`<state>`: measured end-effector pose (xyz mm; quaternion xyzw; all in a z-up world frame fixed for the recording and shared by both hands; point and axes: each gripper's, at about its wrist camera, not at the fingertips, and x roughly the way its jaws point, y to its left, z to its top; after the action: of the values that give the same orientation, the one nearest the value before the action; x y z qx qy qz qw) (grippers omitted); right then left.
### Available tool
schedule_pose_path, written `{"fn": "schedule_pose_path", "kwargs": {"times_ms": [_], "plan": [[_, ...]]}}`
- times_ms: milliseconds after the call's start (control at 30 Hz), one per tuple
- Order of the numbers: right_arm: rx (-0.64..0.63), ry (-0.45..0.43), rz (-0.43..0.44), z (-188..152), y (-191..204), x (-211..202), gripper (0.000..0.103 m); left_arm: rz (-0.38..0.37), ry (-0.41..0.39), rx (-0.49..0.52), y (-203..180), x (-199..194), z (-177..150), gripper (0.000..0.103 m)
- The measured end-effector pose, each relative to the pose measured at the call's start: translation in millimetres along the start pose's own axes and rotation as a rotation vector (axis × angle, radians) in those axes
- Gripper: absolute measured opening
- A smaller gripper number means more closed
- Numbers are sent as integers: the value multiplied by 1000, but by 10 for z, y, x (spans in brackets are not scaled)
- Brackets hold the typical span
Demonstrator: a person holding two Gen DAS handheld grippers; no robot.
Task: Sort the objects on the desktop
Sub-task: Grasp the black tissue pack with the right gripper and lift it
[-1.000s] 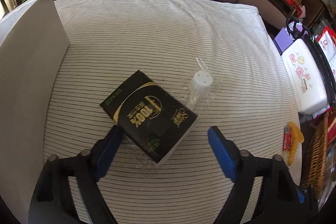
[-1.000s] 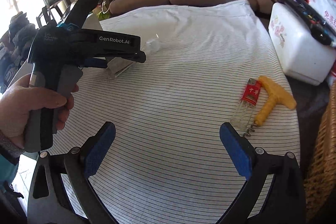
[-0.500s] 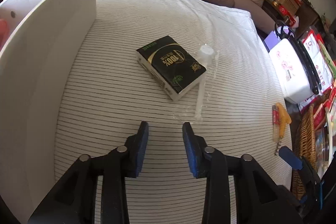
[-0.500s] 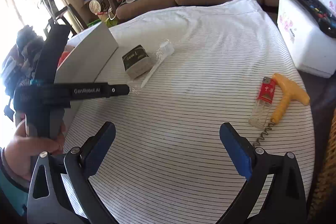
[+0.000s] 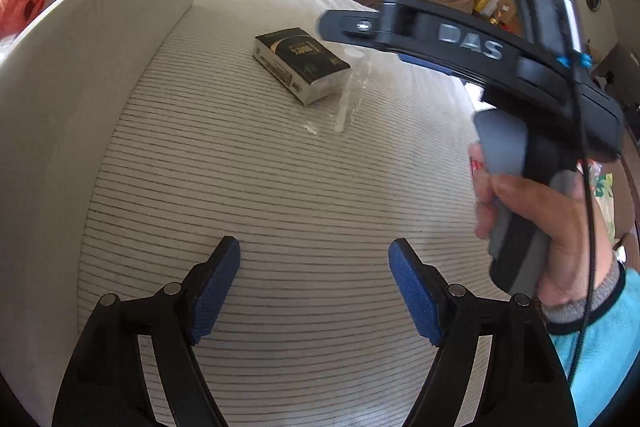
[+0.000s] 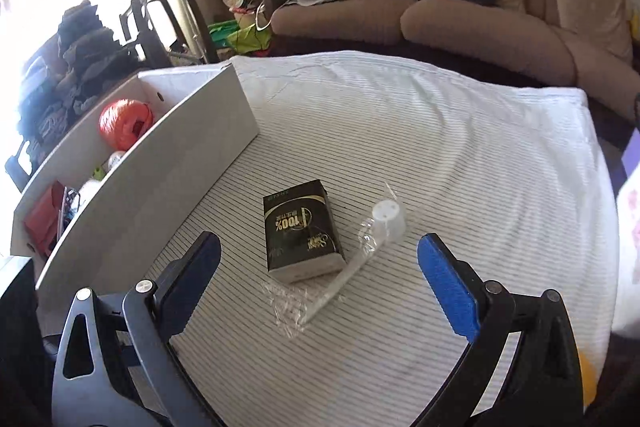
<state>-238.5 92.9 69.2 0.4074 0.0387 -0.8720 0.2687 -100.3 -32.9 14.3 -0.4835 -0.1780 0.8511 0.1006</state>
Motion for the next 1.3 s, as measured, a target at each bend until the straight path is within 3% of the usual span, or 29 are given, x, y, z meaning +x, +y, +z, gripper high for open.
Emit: {"fn": "schedule_pose_path", "kwargs": {"times_ms": [100,167,200,500,733,1100,1300], "plan": [[-89,55,-15,31,187,315,95,-3,-6,24,-41,-47,16,79],[-130,97,-42,16,261,502,74,3,-5,24,-29,-65,27,79],[-137,122,-53,2,277,584,50,-1,6,21,-16,-56,30,79],[-117,168,-60,-60,370,624,50,-7,30,2,56,-109,-8,79],[-126,176,-6,-199,631,409,50,-29,35,-2,52,-314,-118,79],[-98,202,113,-776,917,-380,50,-117,90,-10,14,-850,-621,79],[-94,203,140,-1204,1093,-958,50,-110,113,19,23,-1136,-827,80]]}}
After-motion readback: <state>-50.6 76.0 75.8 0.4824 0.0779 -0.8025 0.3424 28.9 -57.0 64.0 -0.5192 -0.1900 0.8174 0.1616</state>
